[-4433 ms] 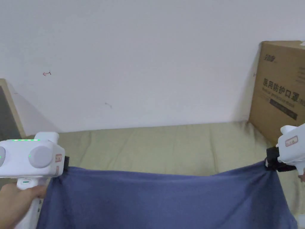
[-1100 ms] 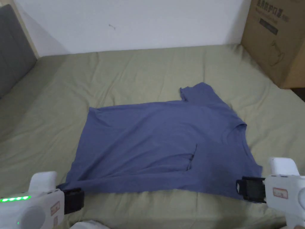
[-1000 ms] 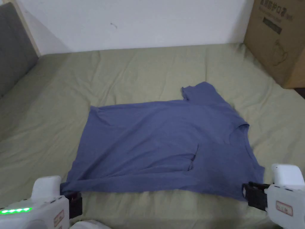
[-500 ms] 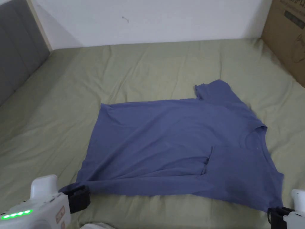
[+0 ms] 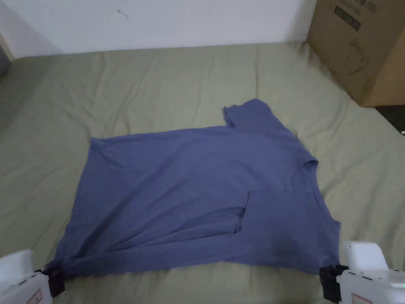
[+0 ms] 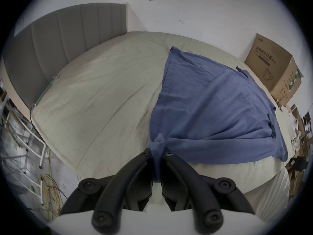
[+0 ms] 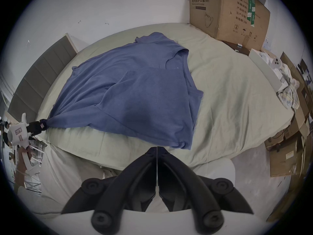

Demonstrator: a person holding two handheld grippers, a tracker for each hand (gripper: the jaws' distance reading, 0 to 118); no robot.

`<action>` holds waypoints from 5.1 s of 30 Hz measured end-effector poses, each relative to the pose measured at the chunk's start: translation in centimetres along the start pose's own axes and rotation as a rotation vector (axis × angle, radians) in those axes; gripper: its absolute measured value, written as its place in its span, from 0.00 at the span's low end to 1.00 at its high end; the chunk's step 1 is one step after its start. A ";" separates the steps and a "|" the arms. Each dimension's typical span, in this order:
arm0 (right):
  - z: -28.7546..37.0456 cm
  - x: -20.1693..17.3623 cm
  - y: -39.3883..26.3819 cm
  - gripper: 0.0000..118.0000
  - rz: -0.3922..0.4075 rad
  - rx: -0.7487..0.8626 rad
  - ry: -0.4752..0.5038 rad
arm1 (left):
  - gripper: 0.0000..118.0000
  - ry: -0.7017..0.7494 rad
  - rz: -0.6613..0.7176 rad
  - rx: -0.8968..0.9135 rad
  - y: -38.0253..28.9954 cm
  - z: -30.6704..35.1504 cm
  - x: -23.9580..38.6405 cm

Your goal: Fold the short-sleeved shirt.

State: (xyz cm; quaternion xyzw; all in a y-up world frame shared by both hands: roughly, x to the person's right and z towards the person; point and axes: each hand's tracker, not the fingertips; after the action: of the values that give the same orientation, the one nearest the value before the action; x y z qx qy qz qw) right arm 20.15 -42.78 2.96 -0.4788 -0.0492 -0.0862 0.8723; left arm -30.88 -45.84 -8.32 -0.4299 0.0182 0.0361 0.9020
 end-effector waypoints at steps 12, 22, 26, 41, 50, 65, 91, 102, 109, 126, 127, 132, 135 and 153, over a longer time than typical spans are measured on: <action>-4.0 2.3 2.3 0.00 0.073 -0.054 -0.079 | 0.07 -0.049 0.104 -0.002 0.7 1.4 -0.5; -3.1 3.1 3.3 0.00 -0.062 -0.045 -0.001 | 0.07 -0.047 0.096 -0.005 1.2 1.9 -0.3; -2.2 4.2 4.3 0.00 -0.114 -0.022 0.026 | 0.07 -0.044 0.081 0.001 1.9 2.3 0.0; -7.5 6.5 16.1 0.00 -0.220 0.043 -0.014 | 0.07 0.013 -0.034 -0.050 13.8 -5.6 2.6; -9.4 5.7 16.7 0.65 -0.128 0.033 -0.115 | 0.94 0.017 0.015 -0.086 13.2 -5.7 0.8; -3.9 0.4 6.4 0.00 -0.097 0.019 0.031 | 0.00 -0.084 0.030 -0.055 5.1 -0.2 -0.1; -12.5 7.0 9.0 0.74 -0.242 -0.147 -0.067 | 0.01 -0.044 -0.005 -0.119 10.1 -5.1 2.5; -9.0 5.1 11.0 0.06 -0.144 -0.112 -0.070 | 0.01 -0.053 -0.107 -0.071 10.7 -2.2 3.4; -5.1 6.3 10.3 0.06 -0.157 -0.088 -0.042 | 0.01 -0.060 -0.118 -0.050 9.7 -0.4 1.9; -1.7 3.8 3.1 0.73 -0.017 -0.059 -0.162 | 0.85 0.053 -0.179 -0.074 3.6 1.8 0.0; -1.1 3.5 3.8 0.73 0.011 -0.023 -0.155 | 0.83 0.016 -0.156 -0.028 4.1 2.8 0.2; 0.0 1.6 7.1 0.39 0.037 0.070 -0.083 | 0.15 -0.089 -0.098 0.039 6.8 4.6 2.2; -1.6 0.5 8.3 0.16 -0.018 0.038 -0.066 | 0.00 -0.085 -0.125 0.035 7.2 3.5 4.1; -17.4 2.2 29.1 0.76 0.005 0.054 -0.069 | 0.00 -0.103 -0.135 -0.011 14.4 -4.8 8.1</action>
State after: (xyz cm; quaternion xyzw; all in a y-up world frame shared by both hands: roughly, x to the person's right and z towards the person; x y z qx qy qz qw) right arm 28.14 -42.33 -30.06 -0.4577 -0.0803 -0.0662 0.8830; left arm -24.00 -40.15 -23.00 -0.4329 -0.0575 -0.0024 0.8996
